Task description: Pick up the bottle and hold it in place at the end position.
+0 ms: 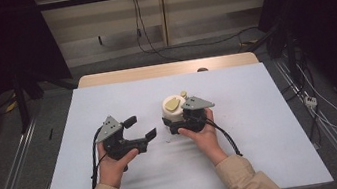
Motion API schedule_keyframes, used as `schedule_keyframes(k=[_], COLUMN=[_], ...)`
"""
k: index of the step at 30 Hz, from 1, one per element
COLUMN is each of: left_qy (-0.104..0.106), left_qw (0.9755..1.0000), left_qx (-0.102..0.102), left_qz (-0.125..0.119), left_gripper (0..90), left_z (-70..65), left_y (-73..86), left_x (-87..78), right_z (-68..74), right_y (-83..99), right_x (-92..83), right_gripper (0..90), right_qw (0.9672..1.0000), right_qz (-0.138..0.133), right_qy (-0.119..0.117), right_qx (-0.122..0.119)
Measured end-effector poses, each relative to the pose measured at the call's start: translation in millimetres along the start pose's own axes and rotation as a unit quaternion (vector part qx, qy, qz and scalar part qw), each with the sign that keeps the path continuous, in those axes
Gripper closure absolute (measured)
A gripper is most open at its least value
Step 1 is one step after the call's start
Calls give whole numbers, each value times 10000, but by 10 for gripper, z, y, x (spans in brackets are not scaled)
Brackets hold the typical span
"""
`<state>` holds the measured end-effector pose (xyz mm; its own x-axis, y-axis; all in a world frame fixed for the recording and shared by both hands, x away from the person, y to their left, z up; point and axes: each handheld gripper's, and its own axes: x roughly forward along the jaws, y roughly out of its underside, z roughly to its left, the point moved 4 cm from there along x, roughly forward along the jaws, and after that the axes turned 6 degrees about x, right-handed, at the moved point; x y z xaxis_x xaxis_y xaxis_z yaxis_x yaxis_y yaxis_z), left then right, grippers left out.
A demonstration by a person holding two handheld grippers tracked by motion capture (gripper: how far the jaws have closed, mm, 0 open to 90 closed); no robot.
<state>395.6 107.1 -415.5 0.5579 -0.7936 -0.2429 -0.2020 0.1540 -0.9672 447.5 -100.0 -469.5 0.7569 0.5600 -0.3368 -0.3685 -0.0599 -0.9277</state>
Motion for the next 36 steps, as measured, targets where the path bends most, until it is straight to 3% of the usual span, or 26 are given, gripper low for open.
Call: schedule_keyframes(k=[13, 18, 33, 36], left_qy=[62, 65, 20, 57], left_qw=[9999, 10000, 10000, 9999], left_qx=[120, -37, 9, 35], left_qz=[34, 19, 76, 103], left_gripper=[102, 104, 110, 149], left_z=[-55, -56, -29, -27], left_y=[-100, -120, -175, -174], left_x=[171, 245, 370, 397], right_z=[-1, -1, -3, -3], right_y=[1, 2, 2, 3], right_x=[-2, -2, -2, -1], right_gripper=[56, 56, 56, 56], right_qw=[10000, 10000, 10000, 10000], right_qz=[17, 15, 29, 27], right_qy=[-16, -15, -24, -24], right_qx=[18, 26, 54, 63])
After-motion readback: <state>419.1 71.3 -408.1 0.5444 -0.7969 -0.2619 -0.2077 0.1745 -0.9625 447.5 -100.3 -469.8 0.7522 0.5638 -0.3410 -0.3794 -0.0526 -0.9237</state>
